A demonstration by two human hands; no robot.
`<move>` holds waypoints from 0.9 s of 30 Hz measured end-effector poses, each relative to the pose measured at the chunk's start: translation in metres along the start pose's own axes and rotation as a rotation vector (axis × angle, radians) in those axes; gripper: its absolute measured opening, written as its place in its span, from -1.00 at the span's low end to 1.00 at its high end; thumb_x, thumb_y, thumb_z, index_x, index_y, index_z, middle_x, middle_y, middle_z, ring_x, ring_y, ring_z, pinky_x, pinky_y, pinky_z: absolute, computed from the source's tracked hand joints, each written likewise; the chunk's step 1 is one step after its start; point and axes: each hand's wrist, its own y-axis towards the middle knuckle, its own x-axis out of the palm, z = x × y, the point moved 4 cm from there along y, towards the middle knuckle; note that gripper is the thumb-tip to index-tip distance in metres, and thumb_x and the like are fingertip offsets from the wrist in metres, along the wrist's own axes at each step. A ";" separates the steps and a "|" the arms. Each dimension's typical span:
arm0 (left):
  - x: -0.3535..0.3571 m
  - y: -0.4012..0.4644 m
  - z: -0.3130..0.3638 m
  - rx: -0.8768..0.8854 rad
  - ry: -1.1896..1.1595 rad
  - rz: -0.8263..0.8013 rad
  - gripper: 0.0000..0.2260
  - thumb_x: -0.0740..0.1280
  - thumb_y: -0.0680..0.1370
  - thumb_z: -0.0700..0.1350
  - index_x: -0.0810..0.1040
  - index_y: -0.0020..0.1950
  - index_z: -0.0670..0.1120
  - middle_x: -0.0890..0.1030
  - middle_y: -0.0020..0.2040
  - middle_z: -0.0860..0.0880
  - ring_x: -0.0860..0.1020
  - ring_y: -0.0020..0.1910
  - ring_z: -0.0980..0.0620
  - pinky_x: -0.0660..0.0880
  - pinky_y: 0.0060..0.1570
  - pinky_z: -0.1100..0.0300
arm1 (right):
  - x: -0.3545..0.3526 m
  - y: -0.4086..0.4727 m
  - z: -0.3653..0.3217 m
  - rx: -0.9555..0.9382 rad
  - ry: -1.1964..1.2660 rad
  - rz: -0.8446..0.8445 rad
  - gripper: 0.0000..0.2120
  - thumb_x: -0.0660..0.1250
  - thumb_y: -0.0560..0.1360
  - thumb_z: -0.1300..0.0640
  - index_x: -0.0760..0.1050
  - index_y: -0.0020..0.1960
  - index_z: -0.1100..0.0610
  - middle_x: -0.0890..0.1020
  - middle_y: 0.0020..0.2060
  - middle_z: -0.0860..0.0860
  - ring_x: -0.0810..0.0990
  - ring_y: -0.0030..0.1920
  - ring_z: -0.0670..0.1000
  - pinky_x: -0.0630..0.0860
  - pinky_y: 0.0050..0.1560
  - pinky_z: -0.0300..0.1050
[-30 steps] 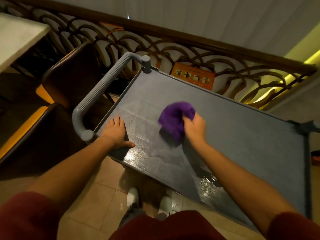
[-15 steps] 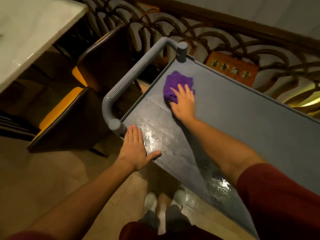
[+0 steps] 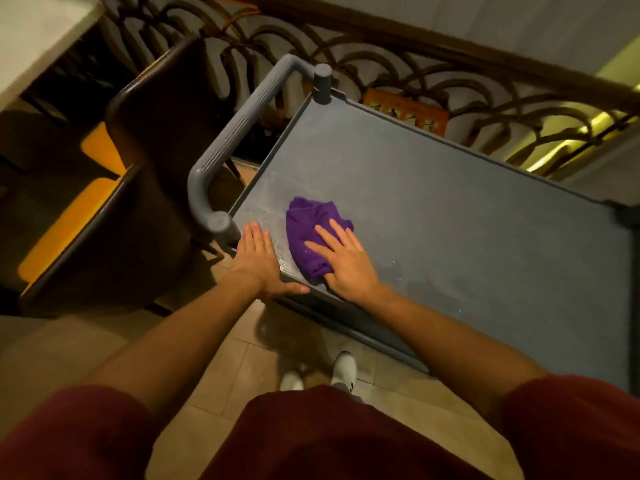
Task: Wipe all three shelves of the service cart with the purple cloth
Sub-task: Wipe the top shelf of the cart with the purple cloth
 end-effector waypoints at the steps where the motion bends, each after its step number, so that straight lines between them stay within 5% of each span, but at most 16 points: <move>1: 0.000 0.001 0.000 -0.006 0.004 -0.001 0.38 0.02 0.16 0.72 -0.34 0.58 -0.26 -0.30 0.58 -0.35 -0.29 0.57 -0.35 -0.15 0.56 -0.21 | -0.001 -0.015 0.000 0.014 0.006 0.012 -0.35 0.37 0.46 0.13 0.36 0.54 -0.04 0.29 0.58 0.08 0.07 0.62 0.19 0.00 0.60 0.26; 5: -0.003 0.004 0.000 -0.048 -0.013 -0.040 0.44 0.02 0.08 0.74 -0.34 0.58 -0.25 -0.31 0.58 -0.35 -0.29 0.56 -0.35 -0.19 0.56 -0.22 | -0.009 -0.059 0.014 0.112 -0.016 -0.001 -0.34 0.34 0.43 0.18 0.37 0.53 -0.06 0.29 0.58 0.04 0.08 0.63 0.14 -0.02 0.60 0.22; 8: -0.006 0.007 0.000 -0.039 -0.045 -0.112 0.42 0.09 0.10 0.73 -0.26 0.61 -0.22 -0.24 0.60 -0.35 -0.23 0.58 -0.37 -0.14 0.53 -0.24 | -0.012 -0.078 0.020 0.121 -0.105 -0.117 -0.34 0.34 0.49 0.03 0.27 0.57 -0.12 0.19 0.62 0.00 0.00 0.64 0.11 -0.05 0.59 0.26; 11: -0.026 0.007 -0.002 0.143 -0.149 0.089 -0.10 0.17 0.40 0.51 0.37 0.48 -0.13 0.34 0.48 -0.29 0.26 0.47 -0.28 0.25 0.43 -0.24 | -0.031 -0.072 0.029 0.199 0.163 -0.244 -0.34 0.28 0.46 -0.26 0.30 0.54 -0.18 0.18 0.62 -0.01 0.02 0.63 0.10 -0.02 0.59 0.22; 13: -0.033 0.004 -0.004 0.173 -0.267 0.346 -0.48 0.21 0.53 0.20 0.51 0.32 -0.14 0.50 0.31 -0.20 0.40 0.33 -0.16 0.40 0.34 -0.14 | -0.048 -0.051 0.033 0.310 0.372 -0.093 -0.40 0.26 0.48 -0.32 0.41 0.48 -0.16 0.29 0.58 0.03 0.14 0.60 0.13 0.10 0.58 0.22; 15: -0.030 0.000 0.007 0.103 -0.312 0.397 -0.56 0.22 0.61 0.03 0.43 0.42 -0.17 0.43 0.42 -0.21 0.32 0.45 -0.19 0.31 0.45 -0.14 | -0.046 -0.029 0.025 0.395 0.266 -0.017 -0.41 0.25 0.53 -0.32 0.35 0.51 -0.16 0.30 0.57 0.04 0.17 0.59 0.19 0.18 0.53 0.27; 19: -0.018 0.005 0.060 0.041 -0.203 0.323 -0.47 0.05 0.68 0.03 0.13 0.60 -0.19 0.07 0.63 -0.25 -0.07 0.62 -0.27 -0.07 0.56 -0.19 | -0.012 -0.014 -0.010 0.447 -0.057 0.031 -0.53 0.18 0.59 -0.24 0.41 0.44 -0.13 0.39 0.50 0.06 0.34 0.44 0.23 0.32 0.36 0.25; 22: -0.005 0.015 0.077 -0.044 -0.271 0.285 -0.43 0.04 0.69 0.01 -0.03 0.64 -0.18 -0.06 0.65 -0.22 -0.14 0.62 -0.25 -0.09 0.58 -0.16 | -0.015 -0.019 0.000 0.405 -0.059 0.149 -0.64 0.21 0.61 -0.19 0.53 0.31 -0.06 0.53 0.26 0.11 0.50 0.17 0.19 0.47 0.08 0.09; 27: 0.009 0.015 0.076 -0.079 -0.208 0.354 -0.43 -0.11 0.71 0.09 -0.07 0.64 -0.18 -0.09 0.65 -0.21 -0.13 0.62 -0.22 -0.10 0.58 -0.13 | -0.017 -0.032 0.025 0.320 -0.043 0.119 -0.73 0.22 0.64 -0.09 0.52 0.19 0.05 0.53 0.10 0.16 0.56 0.07 0.19 0.47 -0.19 -0.01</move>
